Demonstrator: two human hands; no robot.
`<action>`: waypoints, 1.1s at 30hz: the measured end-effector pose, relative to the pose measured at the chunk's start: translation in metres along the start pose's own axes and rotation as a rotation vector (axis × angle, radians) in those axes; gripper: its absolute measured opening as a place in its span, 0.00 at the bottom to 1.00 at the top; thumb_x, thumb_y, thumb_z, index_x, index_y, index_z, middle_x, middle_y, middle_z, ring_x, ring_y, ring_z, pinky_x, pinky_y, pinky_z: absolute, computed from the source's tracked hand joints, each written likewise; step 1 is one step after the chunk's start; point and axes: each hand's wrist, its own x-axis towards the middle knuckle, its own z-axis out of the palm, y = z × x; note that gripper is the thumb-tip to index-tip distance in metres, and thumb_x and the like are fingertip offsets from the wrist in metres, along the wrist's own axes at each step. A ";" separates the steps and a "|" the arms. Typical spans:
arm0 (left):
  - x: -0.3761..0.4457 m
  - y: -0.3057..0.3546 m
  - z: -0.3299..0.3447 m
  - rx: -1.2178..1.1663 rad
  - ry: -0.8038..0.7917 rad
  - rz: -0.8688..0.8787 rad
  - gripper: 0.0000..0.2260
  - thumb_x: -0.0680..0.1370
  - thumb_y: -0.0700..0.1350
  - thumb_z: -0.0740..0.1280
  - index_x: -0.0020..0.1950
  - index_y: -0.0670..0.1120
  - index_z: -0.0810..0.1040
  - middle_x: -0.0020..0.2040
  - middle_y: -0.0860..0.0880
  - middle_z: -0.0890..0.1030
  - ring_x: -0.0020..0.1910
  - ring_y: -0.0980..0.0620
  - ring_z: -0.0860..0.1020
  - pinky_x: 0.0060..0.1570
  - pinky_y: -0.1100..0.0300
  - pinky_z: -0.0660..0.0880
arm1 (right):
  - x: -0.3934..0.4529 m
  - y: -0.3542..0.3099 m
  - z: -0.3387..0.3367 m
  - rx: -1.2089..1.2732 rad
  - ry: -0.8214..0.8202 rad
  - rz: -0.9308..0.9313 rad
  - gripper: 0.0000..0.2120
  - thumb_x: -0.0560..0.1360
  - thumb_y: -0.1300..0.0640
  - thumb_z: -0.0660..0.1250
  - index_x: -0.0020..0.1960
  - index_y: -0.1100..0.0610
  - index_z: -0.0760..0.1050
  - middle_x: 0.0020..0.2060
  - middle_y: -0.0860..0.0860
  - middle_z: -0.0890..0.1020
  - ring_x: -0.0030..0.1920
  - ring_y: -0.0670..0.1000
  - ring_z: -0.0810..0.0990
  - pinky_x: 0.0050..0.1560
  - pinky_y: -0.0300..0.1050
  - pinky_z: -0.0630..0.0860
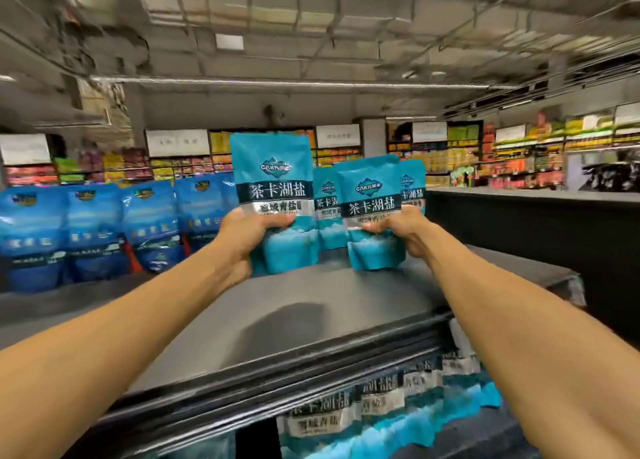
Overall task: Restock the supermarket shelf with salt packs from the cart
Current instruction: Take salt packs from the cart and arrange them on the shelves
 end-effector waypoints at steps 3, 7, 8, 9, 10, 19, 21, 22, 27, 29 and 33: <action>0.026 -0.012 0.005 0.026 0.004 0.012 0.16 0.69 0.33 0.74 0.56 0.41 0.82 0.49 0.43 0.86 0.41 0.47 0.85 0.38 0.53 0.83 | 0.044 0.009 0.021 -0.030 -0.037 0.038 0.28 0.65 0.69 0.78 0.63 0.68 0.74 0.57 0.61 0.82 0.58 0.61 0.81 0.63 0.56 0.76; 0.048 -0.024 0.005 0.075 0.010 0.007 0.16 0.69 0.34 0.75 0.56 0.41 0.82 0.48 0.44 0.86 0.45 0.45 0.85 0.40 0.53 0.82 | 0.079 0.012 0.033 -0.238 -0.145 0.054 0.24 0.71 0.64 0.76 0.63 0.67 0.72 0.60 0.56 0.79 0.61 0.57 0.78 0.62 0.49 0.75; 0.053 -0.026 0.003 0.096 0.014 0.008 0.16 0.69 0.35 0.75 0.56 0.41 0.82 0.48 0.44 0.86 0.46 0.44 0.85 0.41 0.53 0.82 | 0.082 0.011 0.032 -0.389 -0.167 0.069 0.25 0.71 0.59 0.77 0.62 0.65 0.70 0.58 0.52 0.75 0.63 0.55 0.75 0.60 0.45 0.72; 0.057 -0.027 0.001 0.110 0.017 0.012 0.16 0.69 0.35 0.75 0.56 0.41 0.82 0.48 0.44 0.86 0.47 0.44 0.85 0.41 0.53 0.82 | 0.083 0.010 0.031 -0.545 -0.168 0.071 0.32 0.68 0.55 0.79 0.65 0.66 0.69 0.58 0.50 0.72 0.65 0.54 0.73 0.62 0.44 0.70; 0.060 -0.028 -0.001 0.118 0.021 0.017 0.16 0.69 0.35 0.75 0.56 0.41 0.82 0.48 0.44 0.86 0.47 0.44 0.85 0.41 0.53 0.82 | 0.085 0.012 0.030 -0.606 -0.181 0.080 0.39 0.65 0.53 0.81 0.68 0.67 0.68 0.60 0.50 0.73 0.68 0.55 0.72 0.67 0.45 0.69; 0.073 -0.038 -0.010 0.098 0.038 0.051 0.16 0.70 0.35 0.75 0.57 0.42 0.82 0.49 0.45 0.86 0.45 0.46 0.85 0.41 0.55 0.82 | 0.101 0.027 0.051 -0.524 -0.030 0.149 0.33 0.63 0.50 0.83 0.60 0.65 0.76 0.56 0.61 0.82 0.58 0.58 0.82 0.60 0.49 0.79; 0.076 -0.041 -0.010 0.094 0.025 0.049 0.16 0.70 0.36 0.75 0.57 0.42 0.82 0.49 0.45 0.86 0.46 0.46 0.85 0.40 0.55 0.82 | 0.100 0.030 0.055 -0.563 0.015 0.094 0.30 0.60 0.53 0.84 0.55 0.64 0.76 0.53 0.62 0.83 0.54 0.59 0.83 0.54 0.51 0.81; 0.076 -0.042 -0.009 0.095 0.021 0.045 0.16 0.70 0.36 0.75 0.57 0.43 0.82 0.49 0.45 0.86 0.47 0.46 0.85 0.42 0.54 0.82 | 0.101 0.032 0.055 -0.578 0.000 0.079 0.27 0.60 0.56 0.84 0.52 0.63 0.76 0.52 0.62 0.83 0.52 0.60 0.84 0.51 0.52 0.82; 0.076 -0.046 -0.008 0.096 0.010 0.047 0.17 0.69 0.36 0.76 0.57 0.43 0.82 0.50 0.46 0.86 0.50 0.44 0.85 0.53 0.46 0.81 | 0.093 0.031 0.048 -0.758 0.089 0.059 0.33 0.55 0.48 0.86 0.50 0.63 0.75 0.49 0.60 0.84 0.52 0.59 0.84 0.53 0.57 0.82; 0.075 -0.046 -0.007 0.083 0.014 0.050 0.17 0.69 0.36 0.76 0.57 0.43 0.81 0.49 0.46 0.86 0.49 0.45 0.85 0.51 0.48 0.81 | 0.089 0.033 0.048 -0.798 0.135 0.054 0.34 0.55 0.45 0.85 0.51 0.60 0.75 0.50 0.58 0.83 0.52 0.58 0.84 0.53 0.56 0.81; 0.072 -0.045 -0.003 0.063 0.005 0.045 0.16 0.69 0.36 0.76 0.55 0.43 0.82 0.48 0.46 0.87 0.49 0.44 0.85 0.49 0.49 0.81 | 0.087 0.031 0.046 -0.859 0.141 0.056 0.31 0.58 0.42 0.84 0.50 0.59 0.75 0.50 0.57 0.83 0.52 0.58 0.83 0.52 0.54 0.81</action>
